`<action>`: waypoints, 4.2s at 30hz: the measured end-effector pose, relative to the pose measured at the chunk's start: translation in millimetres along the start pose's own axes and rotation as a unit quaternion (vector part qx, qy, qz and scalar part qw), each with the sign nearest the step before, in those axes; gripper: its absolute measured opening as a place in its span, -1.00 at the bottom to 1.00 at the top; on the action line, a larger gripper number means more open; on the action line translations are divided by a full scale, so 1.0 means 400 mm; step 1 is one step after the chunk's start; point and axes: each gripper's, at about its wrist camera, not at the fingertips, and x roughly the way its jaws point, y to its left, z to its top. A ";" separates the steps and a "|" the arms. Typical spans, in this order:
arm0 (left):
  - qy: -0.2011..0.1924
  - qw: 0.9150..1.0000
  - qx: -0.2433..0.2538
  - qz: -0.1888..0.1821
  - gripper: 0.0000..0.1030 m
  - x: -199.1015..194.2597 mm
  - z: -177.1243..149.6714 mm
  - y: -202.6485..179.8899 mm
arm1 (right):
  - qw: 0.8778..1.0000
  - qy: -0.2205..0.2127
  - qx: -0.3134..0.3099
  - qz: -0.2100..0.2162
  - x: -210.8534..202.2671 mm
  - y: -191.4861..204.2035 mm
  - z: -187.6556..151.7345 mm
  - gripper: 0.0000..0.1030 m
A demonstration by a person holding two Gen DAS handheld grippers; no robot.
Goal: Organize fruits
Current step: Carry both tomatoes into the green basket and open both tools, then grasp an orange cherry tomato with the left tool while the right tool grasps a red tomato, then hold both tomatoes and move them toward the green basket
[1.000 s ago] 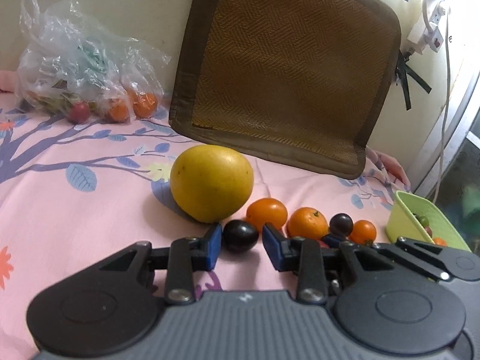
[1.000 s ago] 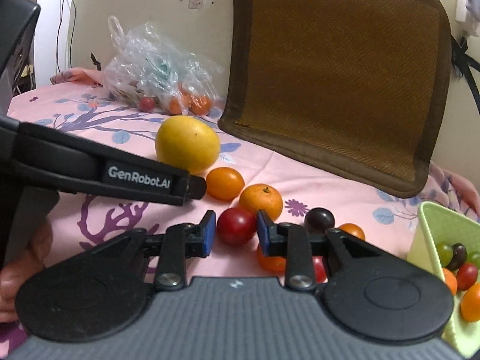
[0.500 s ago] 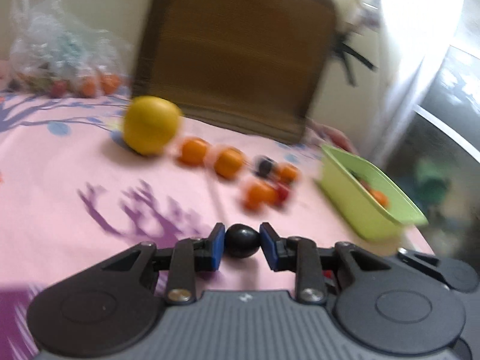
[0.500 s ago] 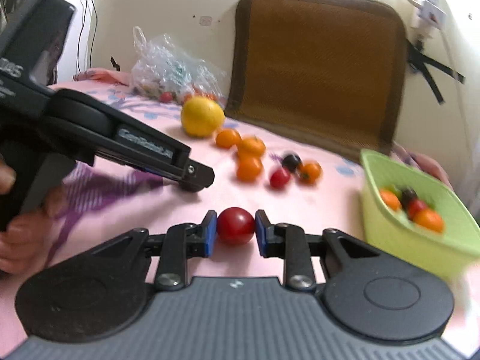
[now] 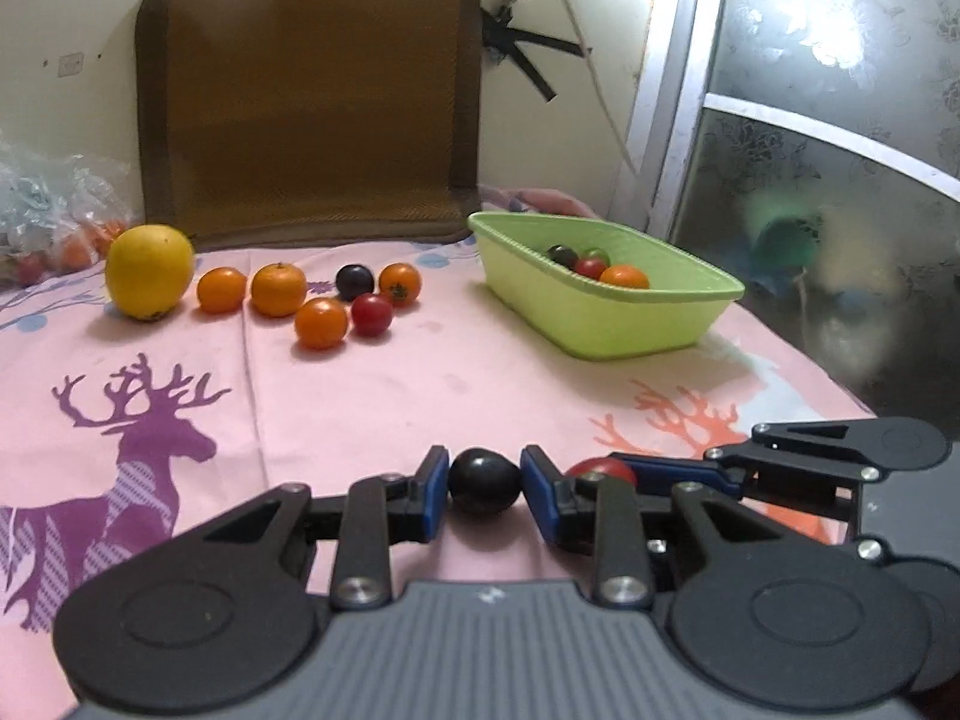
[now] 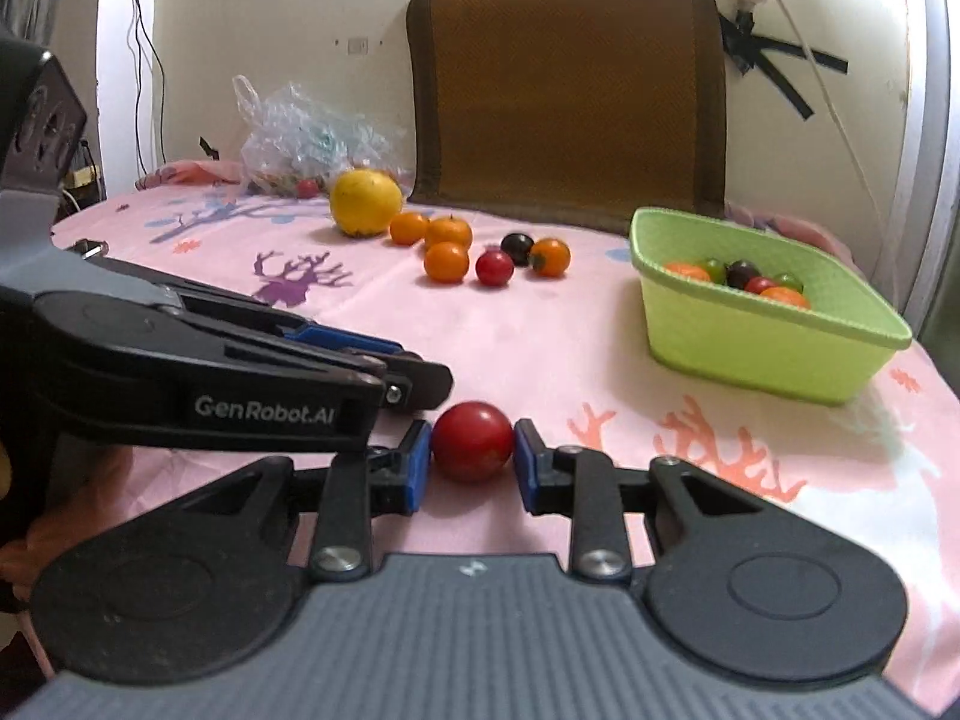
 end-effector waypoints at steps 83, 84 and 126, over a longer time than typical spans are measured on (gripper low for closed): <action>-0.066 0.978 -0.184 0.068 -0.15 0.043 0.104 0.304 | 0.996 0.031 0.074 -0.027 0.326 -0.009 0.234 -0.50; -0.068 0.979 -0.178 0.067 -0.15 0.043 0.104 0.301 | 0.996 0.032 0.079 -0.028 0.318 -0.012 0.230 -0.50; 0.000 1.000 -0.002 0.011 -0.45 -0.003 -0.001 0.013 | 0.995 -0.032 0.076 -0.063 -0.021 -0.044 -0.013 -0.47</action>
